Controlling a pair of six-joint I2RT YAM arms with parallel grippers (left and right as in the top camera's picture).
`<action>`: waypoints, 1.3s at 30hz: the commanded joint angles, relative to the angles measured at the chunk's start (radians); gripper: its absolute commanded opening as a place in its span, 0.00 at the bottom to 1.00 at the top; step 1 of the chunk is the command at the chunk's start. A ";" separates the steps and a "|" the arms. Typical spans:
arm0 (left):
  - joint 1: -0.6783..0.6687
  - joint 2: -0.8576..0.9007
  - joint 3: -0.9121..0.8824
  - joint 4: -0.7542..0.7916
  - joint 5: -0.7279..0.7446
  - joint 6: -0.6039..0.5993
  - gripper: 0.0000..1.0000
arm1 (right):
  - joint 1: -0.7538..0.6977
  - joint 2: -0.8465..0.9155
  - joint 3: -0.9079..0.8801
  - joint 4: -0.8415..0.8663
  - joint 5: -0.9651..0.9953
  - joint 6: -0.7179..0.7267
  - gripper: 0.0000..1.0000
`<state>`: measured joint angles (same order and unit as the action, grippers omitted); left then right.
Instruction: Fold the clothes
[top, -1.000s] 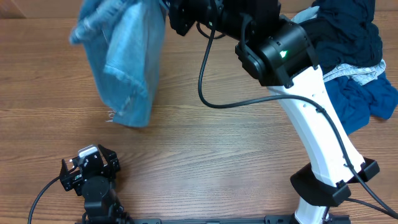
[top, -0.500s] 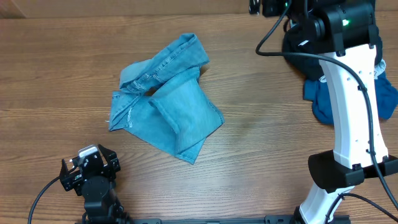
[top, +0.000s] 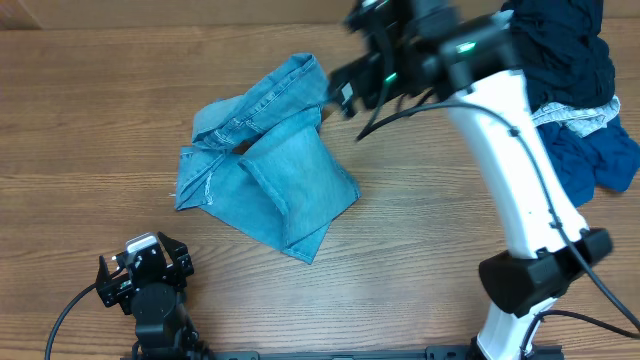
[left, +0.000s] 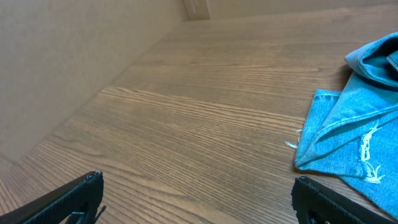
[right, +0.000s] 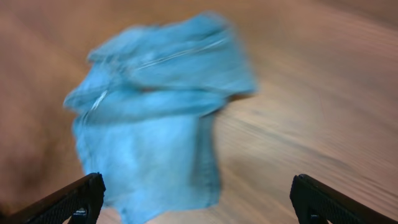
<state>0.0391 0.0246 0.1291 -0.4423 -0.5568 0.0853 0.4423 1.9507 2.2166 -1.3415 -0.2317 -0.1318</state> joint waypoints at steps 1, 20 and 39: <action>0.000 -0.001 -0.001 -0.005 0.007 -0.006 1.00 | 0.064 0.006 -0.125 0.034 -0.013 -0.038 1.00; 0.000 -0.001 -0.001 -0.005 0.007 -0.006 1.00 | 0.353 0.147 -0.208 0.217 0.127 -0.104 1.00; 0.000 -0.001 -0.001 -0.005 0.007 -0.006 1.00 | 0.357 0.278 -0.216 0.233 0.510 0.005 0.04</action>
<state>0.0391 0.0246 0.1291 -0.4423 -0.5564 0.0853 0.8375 2.2074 2.0026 -1.1034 0.0441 -0.2123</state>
